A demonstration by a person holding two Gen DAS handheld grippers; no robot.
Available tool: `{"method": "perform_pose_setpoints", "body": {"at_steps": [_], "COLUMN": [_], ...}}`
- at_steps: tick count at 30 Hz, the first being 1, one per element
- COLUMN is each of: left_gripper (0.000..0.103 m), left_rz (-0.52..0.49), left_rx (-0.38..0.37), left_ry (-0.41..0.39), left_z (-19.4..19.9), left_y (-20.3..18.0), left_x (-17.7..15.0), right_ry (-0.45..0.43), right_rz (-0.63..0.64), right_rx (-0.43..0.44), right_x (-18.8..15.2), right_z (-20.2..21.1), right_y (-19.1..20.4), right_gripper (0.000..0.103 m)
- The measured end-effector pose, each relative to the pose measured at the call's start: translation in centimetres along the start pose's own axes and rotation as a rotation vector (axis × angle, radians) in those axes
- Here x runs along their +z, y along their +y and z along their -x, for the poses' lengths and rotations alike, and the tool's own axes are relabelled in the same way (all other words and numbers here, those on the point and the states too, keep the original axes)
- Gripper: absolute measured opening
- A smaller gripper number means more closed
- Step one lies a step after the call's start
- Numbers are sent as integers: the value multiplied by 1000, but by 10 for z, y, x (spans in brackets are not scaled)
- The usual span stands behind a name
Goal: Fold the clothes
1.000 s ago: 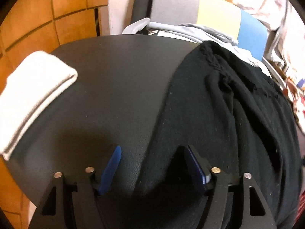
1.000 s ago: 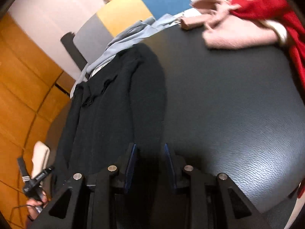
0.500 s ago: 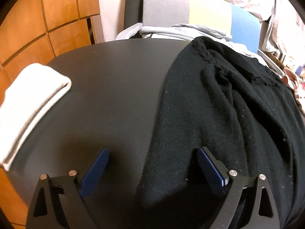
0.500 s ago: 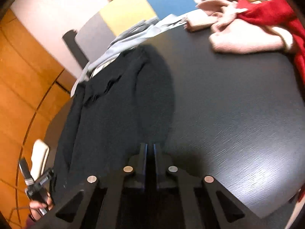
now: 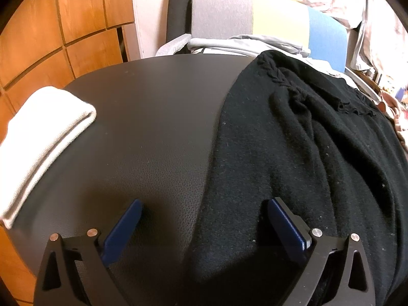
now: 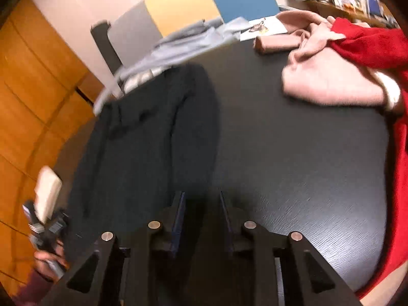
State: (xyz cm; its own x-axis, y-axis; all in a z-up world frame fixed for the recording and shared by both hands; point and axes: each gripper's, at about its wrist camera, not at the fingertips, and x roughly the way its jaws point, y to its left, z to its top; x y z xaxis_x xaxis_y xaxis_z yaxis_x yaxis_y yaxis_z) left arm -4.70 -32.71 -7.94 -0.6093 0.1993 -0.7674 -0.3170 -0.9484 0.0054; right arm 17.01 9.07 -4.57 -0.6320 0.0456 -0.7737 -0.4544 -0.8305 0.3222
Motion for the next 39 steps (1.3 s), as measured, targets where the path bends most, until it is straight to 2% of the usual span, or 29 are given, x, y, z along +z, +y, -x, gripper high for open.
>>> {"method": "perform_pose_setpoints", "body": {"at_steps": [4,7,8,9,12,16,23,29,30,32,33,35,36,38,39], "left_gripper": [102,102,102,102,102,102,102,102,102,103,103,103,103,103,103], "left_rz": [1,4,5,5,5,7,7,5,6,4,1,-1,2,4,0], "left_rx": [-4,-2,-1,-2,-3,-4,-5,-5,-3,-2,-3,-8,-13,-26,-37], "left_ry": [-3,-9,-10,-10,-11,-12,-19,-21,-21,-18,-12,4,18,44,54], "left_z": [0,0,0,0,0,1,0,-1,-1,-2,-3,-4,-4,-3,-3], "left_y": [1,1,0,1,1,2,6,9,9,9,9,10,10,10,11], "left_x": [0,-1,-1,-1,-1,-2,-2,-1,0,1,2,5,8,12,15], "right_ry": [41,18,12,18,40,-16,-98,-117,-108,-38,-35,-82,-126,-214,-206], "right_rz": [39,82,106,137,214,306,281,242,240,232,226,209,207,222,255], "right_rx": [5,-22,-40,-49,-63,-179,-431,-645,-667,-657,-666,-708,-682,-539,-430], "right_x": [-6,-9,-10,-10,-10,2,63,110,114,118,117,111,105,91,81], "right_z": [-12,-19,-21,-23,-23,-3,31,23,18,2,1,8,13,23,20], "right_y": [10,26,32,38,48,39,-30,-86,-92,-100,-96,-76,-60,-20,2], "right_gripper": [28,28,24,6,4,4,4,5,12,23,23,24,25,26,27]}}
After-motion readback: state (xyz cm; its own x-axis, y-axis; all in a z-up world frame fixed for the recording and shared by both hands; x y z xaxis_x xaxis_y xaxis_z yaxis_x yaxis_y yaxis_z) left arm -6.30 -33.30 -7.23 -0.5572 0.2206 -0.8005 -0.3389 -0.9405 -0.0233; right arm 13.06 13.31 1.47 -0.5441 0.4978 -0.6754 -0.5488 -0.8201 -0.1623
